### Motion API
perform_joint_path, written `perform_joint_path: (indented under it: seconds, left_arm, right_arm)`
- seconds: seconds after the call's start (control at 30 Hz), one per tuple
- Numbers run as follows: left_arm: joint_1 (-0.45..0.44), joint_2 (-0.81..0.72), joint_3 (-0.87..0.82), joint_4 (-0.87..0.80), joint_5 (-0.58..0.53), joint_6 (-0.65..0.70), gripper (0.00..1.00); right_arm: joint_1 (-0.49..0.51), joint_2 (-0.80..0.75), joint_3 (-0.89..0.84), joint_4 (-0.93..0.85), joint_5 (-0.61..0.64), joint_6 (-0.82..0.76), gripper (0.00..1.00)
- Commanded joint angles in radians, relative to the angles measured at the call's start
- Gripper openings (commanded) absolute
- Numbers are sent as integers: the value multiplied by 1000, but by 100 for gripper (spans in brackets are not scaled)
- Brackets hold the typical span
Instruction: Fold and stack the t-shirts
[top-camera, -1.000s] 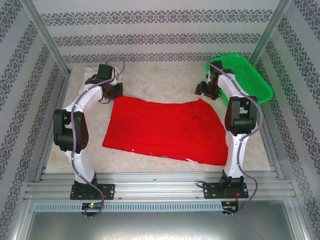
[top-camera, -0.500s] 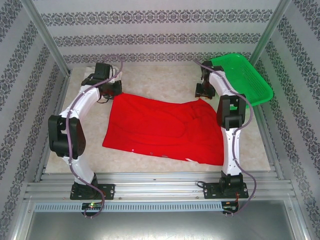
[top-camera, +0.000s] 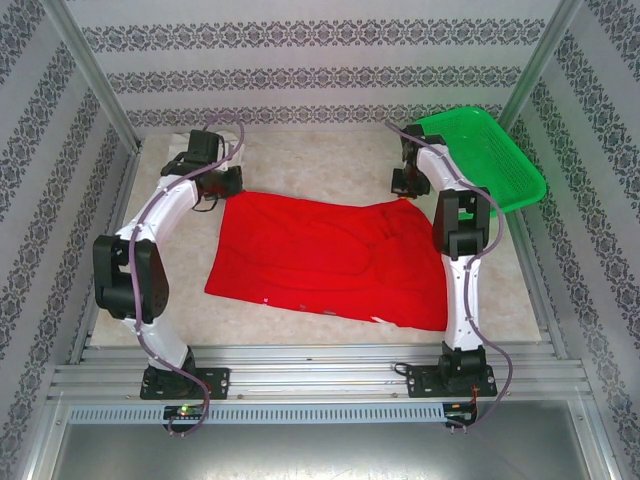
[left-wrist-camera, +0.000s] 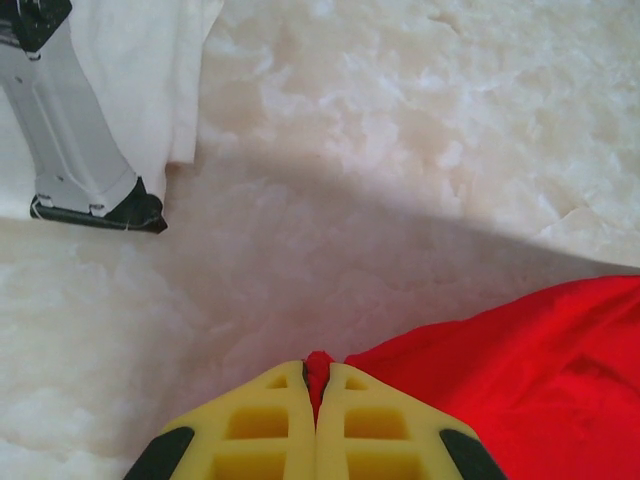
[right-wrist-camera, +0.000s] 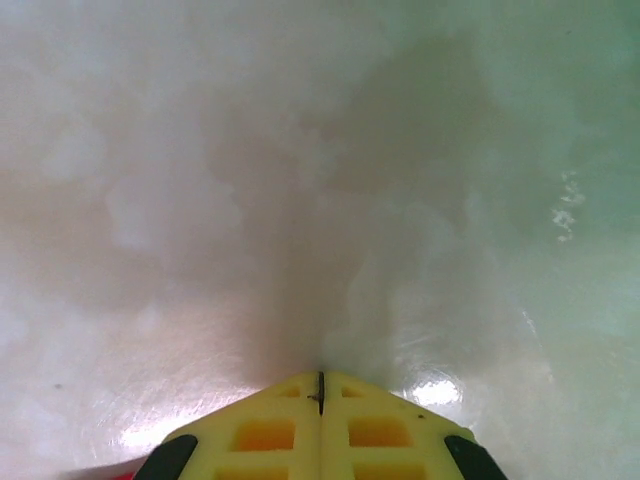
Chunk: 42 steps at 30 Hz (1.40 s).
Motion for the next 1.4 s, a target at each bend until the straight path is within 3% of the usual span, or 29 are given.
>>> perform_joint_path:
  seconds: [0.0,0.23,0.33,0.4,0.47,0.53,0.63,0.93,1.17,1.37]
  left_arm:
    - [-3,-53,-30,3,-24,-6,0]
    - [2,-87,-75,20,-30,-13,0]
    - [3,-95,-95,31,-24,-20,0]
    - [2,-94,-99,33,-8,-23,0]
    - [3,-98,-104,35,-3,-31,0]
    - [2,-107,-114,43,0,-36,0]
    - [0,-113,-121,43,7,-38,0]
    - [-3,-124,-149,69,18,-48,0]
    - [-6,-140,-151,90,26,-46,0]
    - [-5,-141,-151,96,35,-39,0]
  right_arm:
    - [-19,-154,-81,123,43,24,0]
    - [-40,-343,-297,281,5,22,0]
    - [-50,-348,-330,289,-34,27,0]
    - [-60,-299,-285,251,-138,15,21]
    - [-44,-239,-207,179,-159,-5,37]
    - [-26,-183,-149,126,-154,-18,46]
    - [-4,-113,-77,52,-123,-31,49]
    - [29,7,35,-70,-18,-59,44]
    - [32,42,57,-113,75,-54,28]
    - [33,44,38,-96,64,-42,13]
